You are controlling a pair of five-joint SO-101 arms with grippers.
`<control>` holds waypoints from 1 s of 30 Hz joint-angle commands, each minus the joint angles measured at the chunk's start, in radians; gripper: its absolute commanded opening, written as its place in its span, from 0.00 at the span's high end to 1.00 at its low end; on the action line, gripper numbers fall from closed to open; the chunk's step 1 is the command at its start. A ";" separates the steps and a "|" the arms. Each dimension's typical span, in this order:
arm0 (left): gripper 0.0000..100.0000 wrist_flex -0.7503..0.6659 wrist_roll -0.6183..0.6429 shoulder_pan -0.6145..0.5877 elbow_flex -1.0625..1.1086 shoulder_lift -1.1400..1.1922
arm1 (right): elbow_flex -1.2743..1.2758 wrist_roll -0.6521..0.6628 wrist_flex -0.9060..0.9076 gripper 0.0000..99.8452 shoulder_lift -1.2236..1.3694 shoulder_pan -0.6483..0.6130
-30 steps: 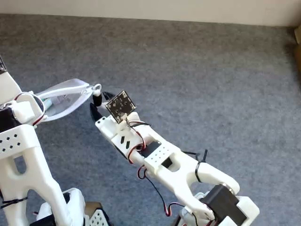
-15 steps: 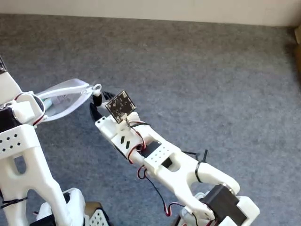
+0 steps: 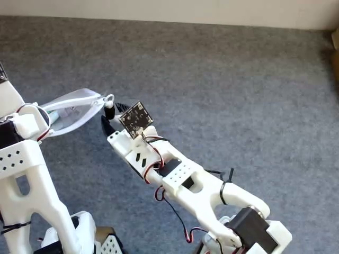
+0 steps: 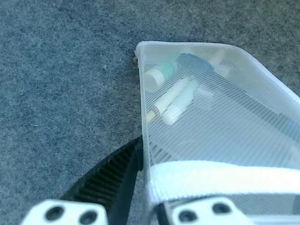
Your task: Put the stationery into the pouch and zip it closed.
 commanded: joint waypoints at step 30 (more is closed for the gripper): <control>0.99 -0.017 -0.006 0.018 0.004 0.004 | -0.096 0.002 -0.025 0.95 0.054 0.041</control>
